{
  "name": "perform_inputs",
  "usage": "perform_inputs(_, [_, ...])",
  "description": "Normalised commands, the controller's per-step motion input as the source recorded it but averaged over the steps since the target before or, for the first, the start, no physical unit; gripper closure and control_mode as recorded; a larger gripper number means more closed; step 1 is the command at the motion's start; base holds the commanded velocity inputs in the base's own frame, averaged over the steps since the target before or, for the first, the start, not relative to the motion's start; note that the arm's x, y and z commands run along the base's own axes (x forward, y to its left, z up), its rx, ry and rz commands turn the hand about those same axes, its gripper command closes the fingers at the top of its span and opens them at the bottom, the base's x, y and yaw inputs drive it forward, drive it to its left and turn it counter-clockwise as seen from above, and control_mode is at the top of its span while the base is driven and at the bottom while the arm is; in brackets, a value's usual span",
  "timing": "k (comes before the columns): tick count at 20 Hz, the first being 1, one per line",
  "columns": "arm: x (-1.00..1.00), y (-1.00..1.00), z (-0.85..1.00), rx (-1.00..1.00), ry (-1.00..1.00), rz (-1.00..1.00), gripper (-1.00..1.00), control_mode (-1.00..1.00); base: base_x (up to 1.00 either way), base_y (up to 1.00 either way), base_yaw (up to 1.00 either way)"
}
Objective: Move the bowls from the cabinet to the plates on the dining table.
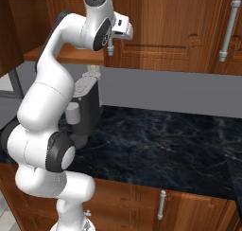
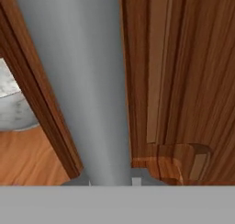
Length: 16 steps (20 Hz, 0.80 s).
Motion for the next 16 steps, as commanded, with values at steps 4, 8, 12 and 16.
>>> perform_inputs(4, [-0.02, -0.3, 0.0, 0.0, -0.03, -0.01, 1.0, -1.0, 0.0, 0.0, 0.0])
perform_inputs(8, [-0.18, -0.69, 0.0, 0.0, -0.06, -0.01, 1.0, -1.0, 0.0, 0.0, 0.0])
perform_inputs(12, [-0.45, -0.76, 0.0, 0.0, -0.06, 0.0, 1.0, -1.0, 0.0, 0.0, 0.0])
perform_inputs(16, [-0.61, -0.73, 0.0, 0.01, -0.05, 0.0, 1.0, -1.0, 0.0, 0.0, 0.0])
